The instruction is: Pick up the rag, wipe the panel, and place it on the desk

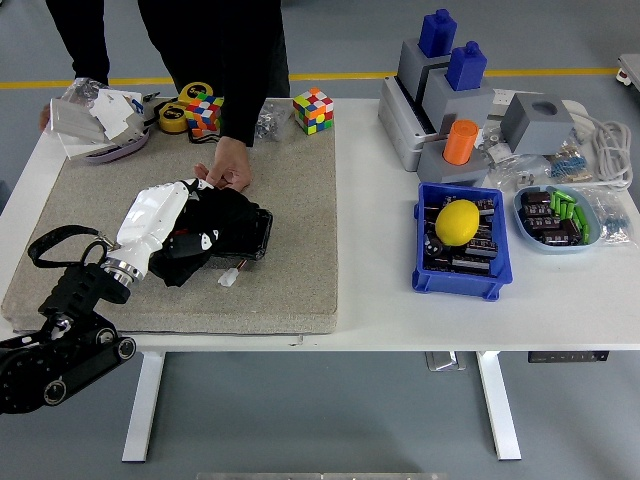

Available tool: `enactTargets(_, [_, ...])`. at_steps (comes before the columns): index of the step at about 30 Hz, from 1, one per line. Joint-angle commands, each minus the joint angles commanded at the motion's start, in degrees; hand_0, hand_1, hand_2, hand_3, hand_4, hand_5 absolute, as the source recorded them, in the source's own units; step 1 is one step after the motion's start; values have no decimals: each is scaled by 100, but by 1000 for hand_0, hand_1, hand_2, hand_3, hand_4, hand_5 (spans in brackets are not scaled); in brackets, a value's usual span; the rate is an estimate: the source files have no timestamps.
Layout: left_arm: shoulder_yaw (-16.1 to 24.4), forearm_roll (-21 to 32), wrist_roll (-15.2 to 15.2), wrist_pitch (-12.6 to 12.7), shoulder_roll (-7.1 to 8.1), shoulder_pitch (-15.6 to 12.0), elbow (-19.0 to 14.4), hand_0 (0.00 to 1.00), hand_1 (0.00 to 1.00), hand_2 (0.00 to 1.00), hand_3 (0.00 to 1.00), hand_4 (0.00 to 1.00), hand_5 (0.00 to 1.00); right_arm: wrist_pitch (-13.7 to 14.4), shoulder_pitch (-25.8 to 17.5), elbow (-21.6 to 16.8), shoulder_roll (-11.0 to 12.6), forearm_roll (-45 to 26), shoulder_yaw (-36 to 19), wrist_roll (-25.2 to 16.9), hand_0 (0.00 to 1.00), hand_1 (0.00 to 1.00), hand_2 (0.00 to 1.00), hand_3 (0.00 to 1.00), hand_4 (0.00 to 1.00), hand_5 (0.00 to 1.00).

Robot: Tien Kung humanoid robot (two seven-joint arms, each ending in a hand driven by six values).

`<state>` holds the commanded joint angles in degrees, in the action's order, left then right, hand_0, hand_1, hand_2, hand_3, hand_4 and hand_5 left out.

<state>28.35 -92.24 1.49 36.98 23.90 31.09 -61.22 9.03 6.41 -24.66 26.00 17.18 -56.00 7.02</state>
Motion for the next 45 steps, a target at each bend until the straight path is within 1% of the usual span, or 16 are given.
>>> enactTargets(6, [134, 15, -14, 0, 26, -59, 90, 174, 96, 345, 642, 558, 42, -1, -13, 4, -8, 13, -5, 10, 717, 612, 672, 611, 998, 595])
enactTargets(11, [288, 47, -61, 0, 71, -94, 272, 174, 96, 345, 642, 558, 42, 11, -13, 2, -18, 5, -14, -1, 717, 612, 672, 611, 998, 595])
enactTargets(16, [555, 45, -92, 0, 143, -150, 431, 174, 95, 345, 641, 557, 43, 9, -16, 8, -17, 13, -32, 9, 716, 612, 671, 611, 998, 595])
enactTargets(21, [822, 16, -119, 0, 195, -214, 522, 173, 96, 345, 641, 557, 44, 15, -14, 3, -18, 8, -38, 2, 717, 612, 672, 612, 998, 595])
enactTargets(29, [1133, 27, -137, 0, 207, -286, 795, 174, 95, 345, 641, 557, 45, 14, -19, 3, -23, 7, -48, 1, 717, 610, 671, 612, 998, 596])
enactTargets(34, [1323, 5, -148, 0, 215, -317, 862, 173, 95, 345, 641, 558, 46, 11, -16, 2, -20, 15, -50, 9, 717, 610, 672, 612, 998, 595])
enactTargets(41, [1386, 10, -157, 0, 210, -325, 911, 173, 95, 345, 641, 558, 45, 18, -10, -3, -23, 3, -47, -3, 715, 610, 671, 612, 998, 596])
enactTargets(45, [1298, 42, -165, 0, 182, -323, 912, 173, 95, 344, 640, 558, 46, 17, -10, -2, -21, 5, -52, -4, 717, 610, 671, 612, 998, 595])
